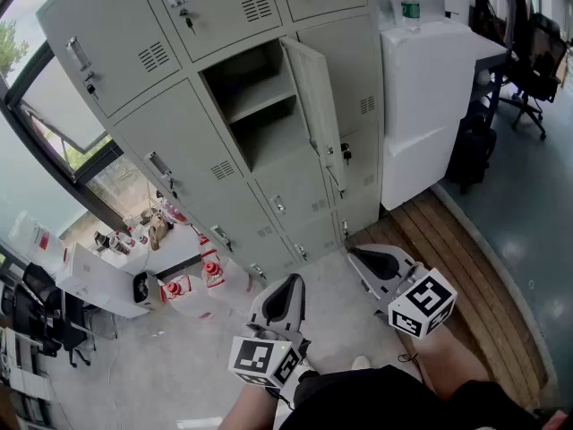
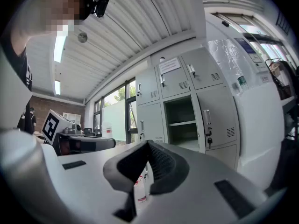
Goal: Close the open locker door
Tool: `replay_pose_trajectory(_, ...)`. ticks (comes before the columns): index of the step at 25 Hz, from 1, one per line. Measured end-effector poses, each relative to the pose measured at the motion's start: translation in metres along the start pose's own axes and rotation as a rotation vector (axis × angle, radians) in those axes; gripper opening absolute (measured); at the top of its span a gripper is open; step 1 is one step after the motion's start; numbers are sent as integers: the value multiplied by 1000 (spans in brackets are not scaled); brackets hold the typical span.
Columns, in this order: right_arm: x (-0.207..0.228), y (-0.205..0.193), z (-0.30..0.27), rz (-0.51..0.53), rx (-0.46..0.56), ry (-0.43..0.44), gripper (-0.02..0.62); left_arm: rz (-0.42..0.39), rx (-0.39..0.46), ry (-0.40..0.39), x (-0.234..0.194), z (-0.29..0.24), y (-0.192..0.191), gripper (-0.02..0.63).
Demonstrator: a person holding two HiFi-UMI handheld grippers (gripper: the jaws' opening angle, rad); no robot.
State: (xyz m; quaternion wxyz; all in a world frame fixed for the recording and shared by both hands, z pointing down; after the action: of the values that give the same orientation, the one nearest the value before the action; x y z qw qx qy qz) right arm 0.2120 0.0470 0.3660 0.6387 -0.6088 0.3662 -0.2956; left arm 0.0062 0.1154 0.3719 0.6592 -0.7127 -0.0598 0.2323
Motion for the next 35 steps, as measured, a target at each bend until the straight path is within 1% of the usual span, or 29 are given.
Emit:
replay_pose_trajectory(3,1,0,1,-5,-5,-1,54,19,-17,2,2,0,-2,18)
replay_pose_trajectory(7,1,-1,1,-13,-8,0,52,12,-4,-1,1,-2,-3,18)
replay_pose_trajectory(12,-1,-1,-1,-20,19,12,54,20,-6,-5,-1,0,-2,18)
replay_pose_trajectory(18,-4,1,-9,-30,30,12,54,10,-14,1,-7,6,1,18)
replay_pose_trajectory(23,-10,2,-20,-30,33,21,54,10,-18,-1,-17,9,4,18)
replay_pose_trajectory(28,-14,3,-35,-31,31,12,54,3,-24,-18,-31,10,8,18)
replay_pose_trajectory(35,-24,9,-65,-29,21,1,54,11,-17,-31,-62,13,21,18)
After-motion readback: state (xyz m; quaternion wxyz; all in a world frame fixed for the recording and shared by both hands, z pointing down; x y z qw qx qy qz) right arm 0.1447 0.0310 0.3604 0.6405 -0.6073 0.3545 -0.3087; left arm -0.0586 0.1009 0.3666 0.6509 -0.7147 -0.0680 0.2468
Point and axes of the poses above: the fingertips, and each gripper's own axes: z backward along the fingers, x to its right, y out of its top, the point moved 9 cm from there along z, backward along the fingers, and after that the axes turned 10 degrees about z, right-handed, at the moved point
